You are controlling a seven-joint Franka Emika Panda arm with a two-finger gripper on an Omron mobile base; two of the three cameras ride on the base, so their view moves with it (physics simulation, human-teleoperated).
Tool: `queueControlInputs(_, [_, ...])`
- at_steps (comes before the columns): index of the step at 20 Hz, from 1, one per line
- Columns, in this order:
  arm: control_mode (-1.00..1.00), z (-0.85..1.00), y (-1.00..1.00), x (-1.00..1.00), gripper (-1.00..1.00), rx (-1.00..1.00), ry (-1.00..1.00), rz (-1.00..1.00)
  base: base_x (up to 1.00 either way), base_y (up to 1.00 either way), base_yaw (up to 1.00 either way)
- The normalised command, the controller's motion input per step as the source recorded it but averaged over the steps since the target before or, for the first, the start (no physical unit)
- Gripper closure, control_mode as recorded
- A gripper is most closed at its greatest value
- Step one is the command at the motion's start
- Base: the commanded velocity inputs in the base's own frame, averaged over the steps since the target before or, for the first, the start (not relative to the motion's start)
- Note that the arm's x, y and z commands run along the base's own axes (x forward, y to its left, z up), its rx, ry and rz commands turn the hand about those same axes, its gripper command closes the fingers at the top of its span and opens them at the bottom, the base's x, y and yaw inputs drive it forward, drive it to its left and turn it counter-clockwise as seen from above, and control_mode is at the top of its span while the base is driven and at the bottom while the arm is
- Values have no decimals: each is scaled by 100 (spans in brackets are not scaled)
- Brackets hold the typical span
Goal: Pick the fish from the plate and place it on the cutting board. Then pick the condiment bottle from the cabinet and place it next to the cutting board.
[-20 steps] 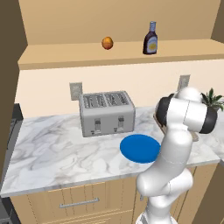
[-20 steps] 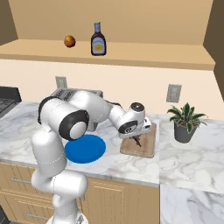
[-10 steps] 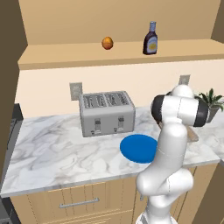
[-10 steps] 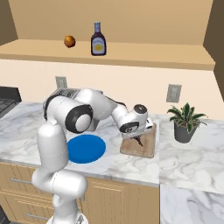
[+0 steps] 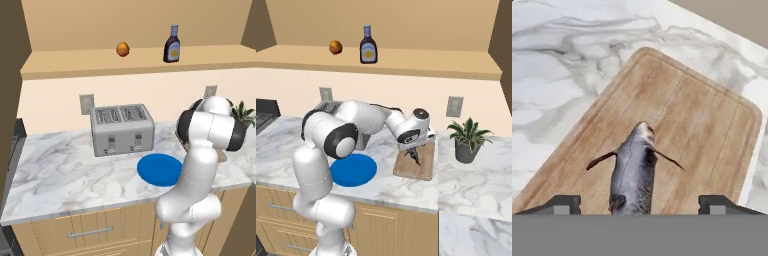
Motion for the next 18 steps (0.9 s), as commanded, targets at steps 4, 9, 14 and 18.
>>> queueControlInputs(4, [-100, 74, 12, -28, -100, -6, -11, 3, 0, 0, 0])
queueControlInputs(9, [-100, 62, 26, -32, -100, -5, -17, 3, 0, 0, 0])
queueControlInputs(14, [-100, 39, 23, -39, -100, -1, -15, 0, 0, 0, 0])
queueControlInputs(18, [-100, 21, 18, -49, -100, -1, -13, 0, 0, 0, 0])
